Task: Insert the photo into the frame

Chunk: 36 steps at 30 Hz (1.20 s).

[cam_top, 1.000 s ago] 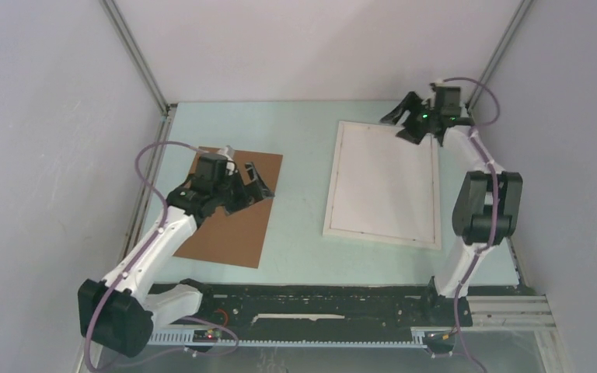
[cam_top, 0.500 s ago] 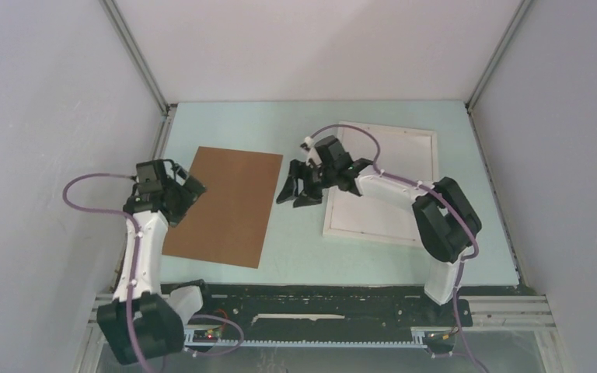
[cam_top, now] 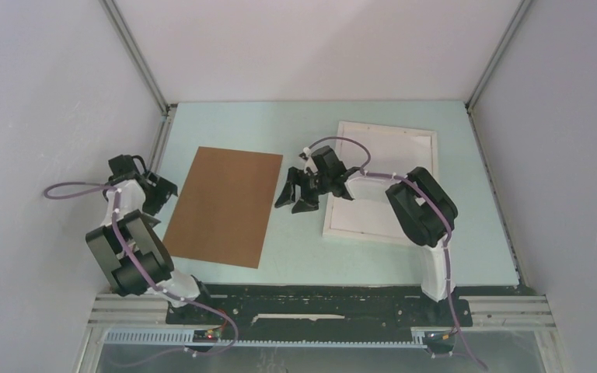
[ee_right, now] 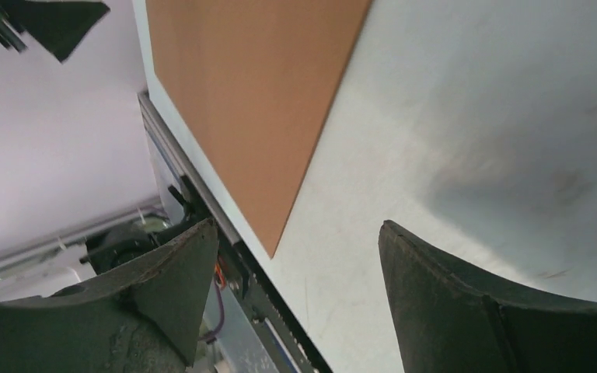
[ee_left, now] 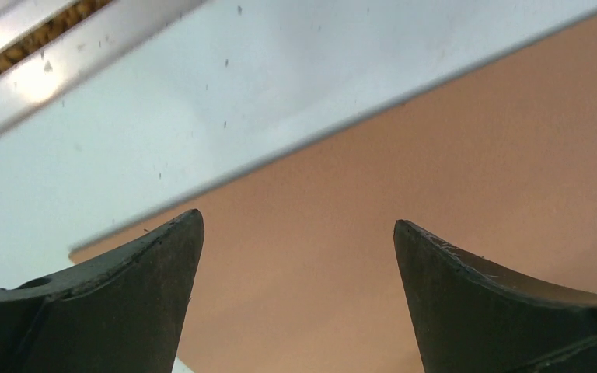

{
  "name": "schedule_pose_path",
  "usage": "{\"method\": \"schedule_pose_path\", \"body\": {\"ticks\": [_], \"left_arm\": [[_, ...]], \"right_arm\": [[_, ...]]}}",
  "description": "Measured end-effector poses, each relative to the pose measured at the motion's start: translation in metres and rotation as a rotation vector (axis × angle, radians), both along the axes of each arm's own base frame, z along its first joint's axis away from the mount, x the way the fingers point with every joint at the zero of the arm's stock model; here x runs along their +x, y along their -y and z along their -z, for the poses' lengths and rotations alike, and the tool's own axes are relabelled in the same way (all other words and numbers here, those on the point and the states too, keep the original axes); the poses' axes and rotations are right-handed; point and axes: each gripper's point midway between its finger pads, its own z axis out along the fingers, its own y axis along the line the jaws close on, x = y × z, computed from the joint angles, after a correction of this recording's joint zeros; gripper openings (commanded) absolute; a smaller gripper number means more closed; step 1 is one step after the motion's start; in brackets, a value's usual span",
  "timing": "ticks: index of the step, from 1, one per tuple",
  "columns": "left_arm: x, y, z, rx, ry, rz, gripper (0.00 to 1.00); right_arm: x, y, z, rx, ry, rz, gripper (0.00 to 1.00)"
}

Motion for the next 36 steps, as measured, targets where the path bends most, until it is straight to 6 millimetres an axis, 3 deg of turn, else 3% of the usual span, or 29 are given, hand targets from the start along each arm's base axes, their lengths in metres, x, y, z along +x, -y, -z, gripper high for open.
{"method": "schedule_pose_path", "body": {"ticks": [5,9,19,22,24,27,36], "left_arm": [[0.019,-0.019,0.005,0.021,-0.006,0.007,0.99],[0.038,-0.035,0.009,0.052,0.007,0.016,1.0],[0.047,-0.033,0.041,-0.029,0.019,0.0,1.0],[0.049,-0.031,0.041,-0.044,0.032,0.0,1.0],[0.049,-0.03,0.04,-0.049,0.037,-0.006,0.94],[0.05,-0.027,0.042,-0.067,0.059,-0.013,0.93],[0.057,-0.013,0.042,-0.156,0.128,-0.008,0.93]], "right_arm": [[0.037,0.005,0.018,0.012,-0.028,0.074,0.83],[0.047,-0.004,0.021,0.018,-0.026,0.074,0.84],[0.046,-0.025,0.012,0.041,0.005,0.041,0.89],[0.047,-0.025,0.012,0.038,0.008,0.044,0.89],[0.047,-0.025,0.012,0.037,0.008,0.045,0.89],[0.047,-0.025,0.012,0.039,0.01,0.045,0.99],[0.042,-0.021,0.018,0.054,0.019,0.041,1.0]]}}
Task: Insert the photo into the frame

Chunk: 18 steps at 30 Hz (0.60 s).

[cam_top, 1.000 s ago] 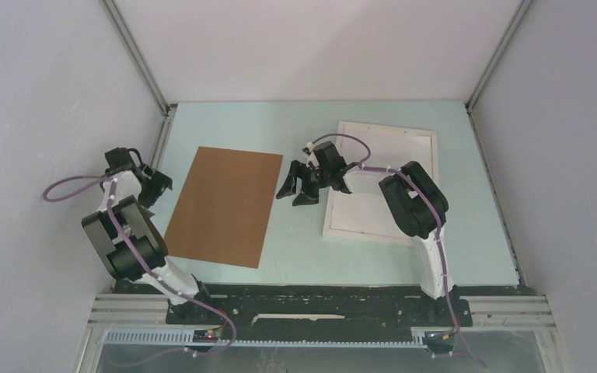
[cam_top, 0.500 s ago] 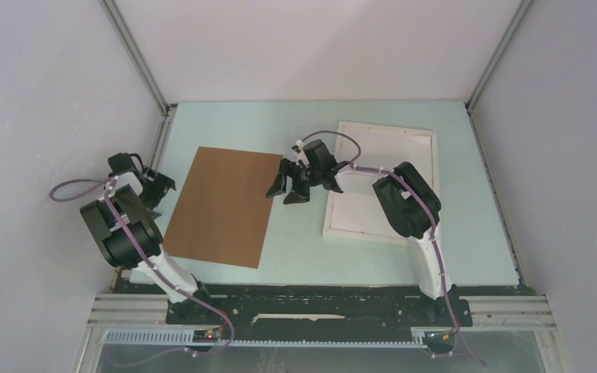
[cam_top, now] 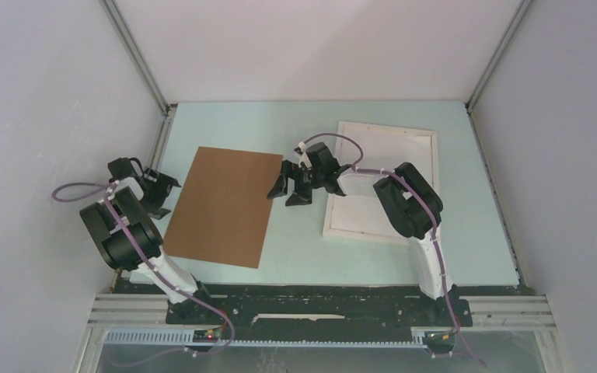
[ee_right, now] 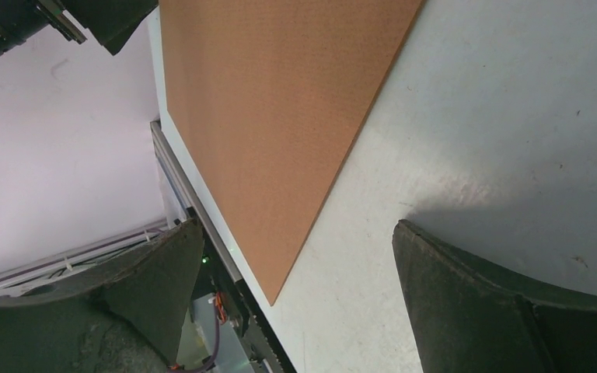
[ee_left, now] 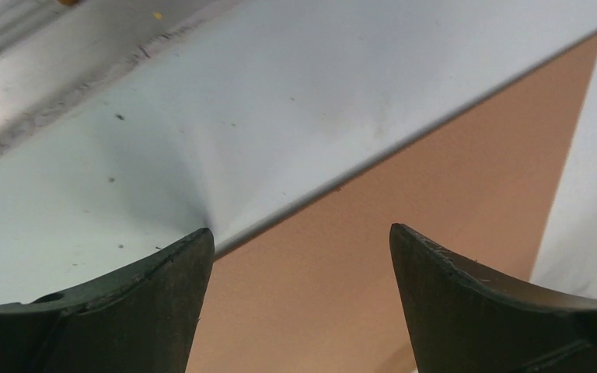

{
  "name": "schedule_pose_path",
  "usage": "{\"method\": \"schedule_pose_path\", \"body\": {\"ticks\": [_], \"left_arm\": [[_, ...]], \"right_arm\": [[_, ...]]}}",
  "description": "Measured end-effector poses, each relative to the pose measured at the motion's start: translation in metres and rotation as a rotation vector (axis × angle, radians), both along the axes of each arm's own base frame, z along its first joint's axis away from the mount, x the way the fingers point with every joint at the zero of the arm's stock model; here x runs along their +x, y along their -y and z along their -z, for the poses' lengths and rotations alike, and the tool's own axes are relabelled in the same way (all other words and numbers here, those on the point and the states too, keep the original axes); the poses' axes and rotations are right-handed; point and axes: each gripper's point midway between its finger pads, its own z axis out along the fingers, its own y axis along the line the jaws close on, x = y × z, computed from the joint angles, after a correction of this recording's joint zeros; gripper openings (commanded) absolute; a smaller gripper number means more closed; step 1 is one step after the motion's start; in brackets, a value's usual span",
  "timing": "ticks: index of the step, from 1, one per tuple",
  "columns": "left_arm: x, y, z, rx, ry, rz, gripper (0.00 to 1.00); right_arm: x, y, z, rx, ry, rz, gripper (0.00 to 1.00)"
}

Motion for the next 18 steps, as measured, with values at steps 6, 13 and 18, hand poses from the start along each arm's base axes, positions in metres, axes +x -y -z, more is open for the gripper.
{"method": "schedule_pose_path", "body": {"ticks": [6,13,18], "left_arm": [[0.007,0.018,-0.002,-0.094,0.079,0.036,0.93],[0.011,0.053,-0.003,-0.262,0.171,0.083,0.94],[0.006,0.084,-0.004,-0.354,0.202,0.133,0.96]], "right_arm": [[0.007,0.005,0.0,-0.024,0.01,0.039,1.0],[0.026,0.03,0.002,-0.057,-0.008,0.111,1.0],[0.06,0.062,0.002,-0.12,-0.019,0.21,1.0]]}}
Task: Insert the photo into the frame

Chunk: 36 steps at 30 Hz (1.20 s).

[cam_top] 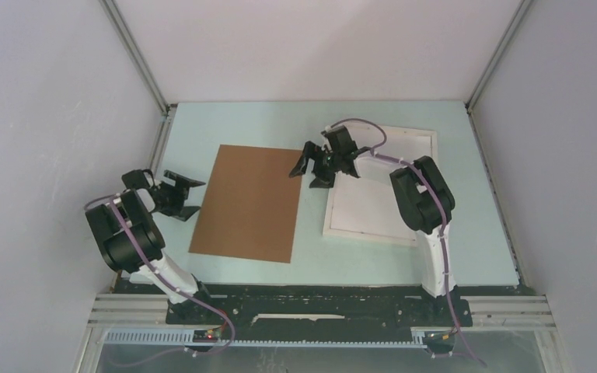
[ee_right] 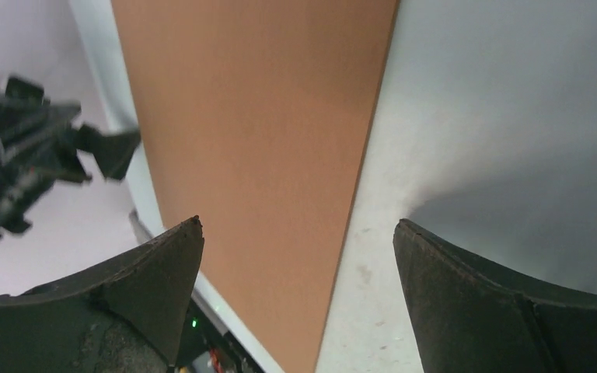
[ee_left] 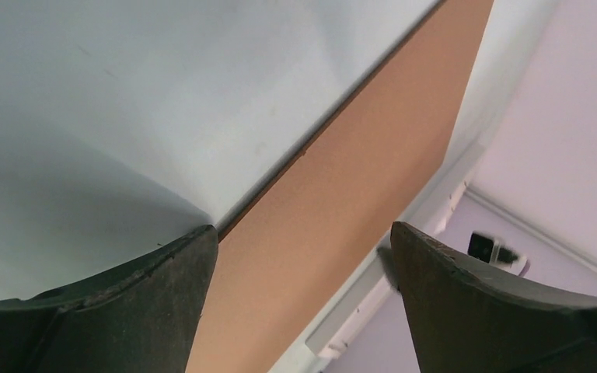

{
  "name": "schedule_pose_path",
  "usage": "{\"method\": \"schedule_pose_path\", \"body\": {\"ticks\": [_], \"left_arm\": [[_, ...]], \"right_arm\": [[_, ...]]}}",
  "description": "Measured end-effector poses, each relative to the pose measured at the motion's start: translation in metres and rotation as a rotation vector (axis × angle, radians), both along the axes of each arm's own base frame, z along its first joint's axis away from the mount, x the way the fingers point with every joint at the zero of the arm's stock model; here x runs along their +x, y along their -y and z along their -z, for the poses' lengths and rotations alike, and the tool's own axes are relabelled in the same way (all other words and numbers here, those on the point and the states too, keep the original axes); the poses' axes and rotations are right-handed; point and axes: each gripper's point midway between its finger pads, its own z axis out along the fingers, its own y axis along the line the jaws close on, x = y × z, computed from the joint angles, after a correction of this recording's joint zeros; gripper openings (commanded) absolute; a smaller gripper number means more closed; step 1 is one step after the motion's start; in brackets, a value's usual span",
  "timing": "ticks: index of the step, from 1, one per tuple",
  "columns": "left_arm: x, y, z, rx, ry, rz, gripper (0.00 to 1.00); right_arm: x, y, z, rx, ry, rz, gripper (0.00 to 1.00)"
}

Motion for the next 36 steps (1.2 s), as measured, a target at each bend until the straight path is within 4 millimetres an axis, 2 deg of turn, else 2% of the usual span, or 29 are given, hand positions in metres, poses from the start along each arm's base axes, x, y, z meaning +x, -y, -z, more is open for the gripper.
{"method": "schedule_pose_path", "body": {"ticks": [5,9,15,18,22,27,32,36], "left_arm": [[-0.007,0.032,-0.001,-0.07,-0.003,0.075,0.98],[-0.012,0.038,-0.001,-0.042,-0.036,0.093,0.99],[-0.013,0.04,0.0,-0.01,-0.076,0.113,0.99],[-0.012,0.04,0.001,-0.016,-0.083,0.113,0.99],[-0.012,0.04,0.001,-0.023,-0.087,0.114,1.0],[-0.012,0.042,0.001,-0.04,-0.09,0.121,1.0],[-0.011,0.043,0.001,-0.054,-0.09,0.124,1.0],[-0.01,0.044,0.0,-0.053,-0.085,0.137,1.0]], "right_arm": [[0.048,0.026,-0.012,-0.092,0.045,0.107,1.0],[0.073,0.034,-0.018,-0.115,0.07,0.133,1.0],[0.09,0.023,0.004,-0.129,0.045,0.107,0.99],[0.101,0.01,0.002,-0.112,0.062,0.09,0.99],[0.1,-0.009,0.0,-0.066,0.056,0.054,0.97],[0.086,-0.027,0.0,-0.011,0.02,0.017,0.95],[0.08,-0.025,-0.005,0.037,0.003,0.05,0.94],[0.075,-0.023,-0.02,0.075,-0.007,0.08,0.94]]}}
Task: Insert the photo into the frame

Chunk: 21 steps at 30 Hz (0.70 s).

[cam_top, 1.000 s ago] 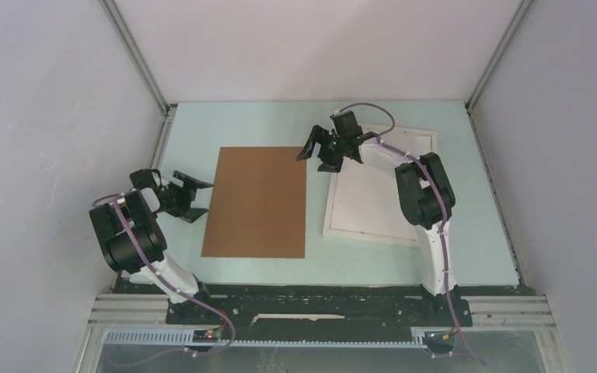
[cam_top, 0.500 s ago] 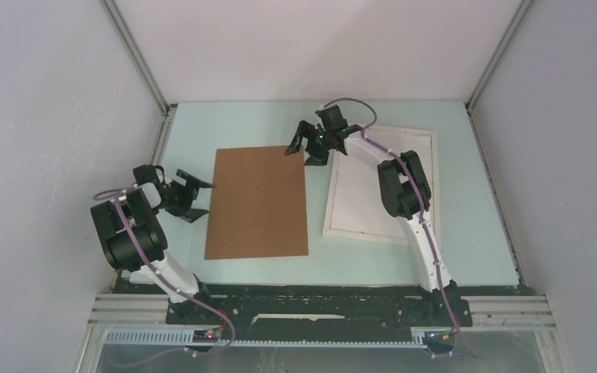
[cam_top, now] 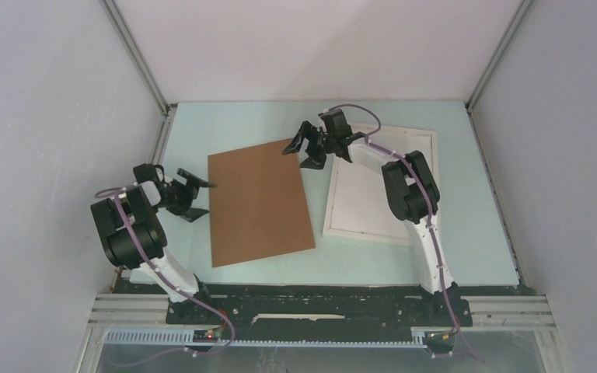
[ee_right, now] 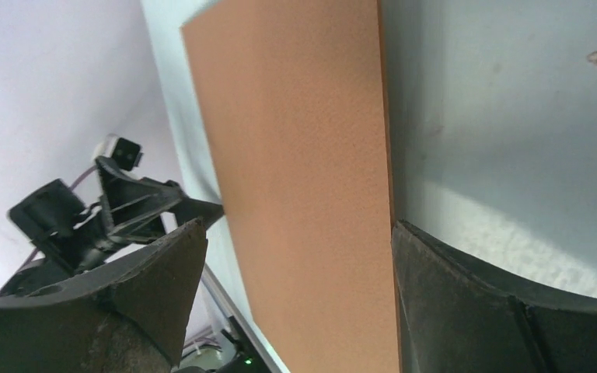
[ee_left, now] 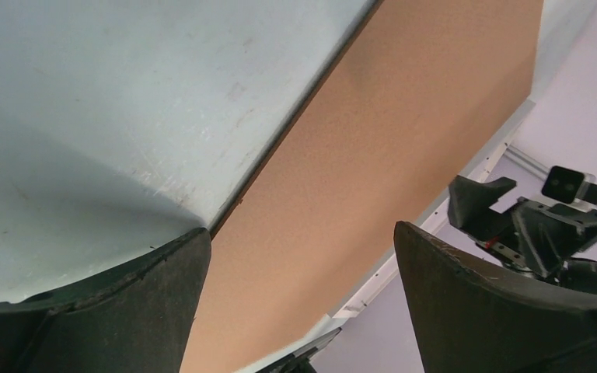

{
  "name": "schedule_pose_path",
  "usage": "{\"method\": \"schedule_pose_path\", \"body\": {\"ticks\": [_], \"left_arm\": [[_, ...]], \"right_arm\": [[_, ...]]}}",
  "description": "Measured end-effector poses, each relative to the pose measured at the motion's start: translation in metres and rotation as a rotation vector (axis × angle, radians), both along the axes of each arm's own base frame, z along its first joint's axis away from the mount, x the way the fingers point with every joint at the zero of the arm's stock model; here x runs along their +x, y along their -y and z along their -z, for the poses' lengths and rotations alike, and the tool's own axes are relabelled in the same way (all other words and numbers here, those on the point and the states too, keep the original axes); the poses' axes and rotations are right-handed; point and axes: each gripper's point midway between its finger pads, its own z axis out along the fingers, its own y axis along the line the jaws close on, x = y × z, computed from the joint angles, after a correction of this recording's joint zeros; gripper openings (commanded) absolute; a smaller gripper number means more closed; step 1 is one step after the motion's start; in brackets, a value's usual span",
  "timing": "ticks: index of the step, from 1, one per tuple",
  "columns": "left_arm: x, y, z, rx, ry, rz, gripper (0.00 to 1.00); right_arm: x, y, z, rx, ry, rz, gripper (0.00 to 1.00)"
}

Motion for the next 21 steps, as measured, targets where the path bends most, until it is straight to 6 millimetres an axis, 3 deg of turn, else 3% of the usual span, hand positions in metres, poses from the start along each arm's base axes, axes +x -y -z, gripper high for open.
{"method": "schedule_pose_path", "body": {"ticks": [6,14,17,21], "left_arm": [[0.001,0.004,-0.001,0.025,0.006,0.034,1.0],[0.002,0.012,0.0,0.112,0.0,0.085,1.0],[0.005,0.024,0.0,0.141,0.011,0.123,1.0],[0.012,0.054,-0.002,0.145,0.038,0.183,1.0]], "right_arm": [[0.001,-0.003,-0.04,0.113,0.057,0.038,0.92],[-0.031,0.007,-0.084,0.206,0.078,0.052,0.93],[-0.041,0.02,-0.095,0.222,0.086,0.063,0.93],[-0.036,0.046,-0.098,0.222,0.095,0.104,0.93]]}}
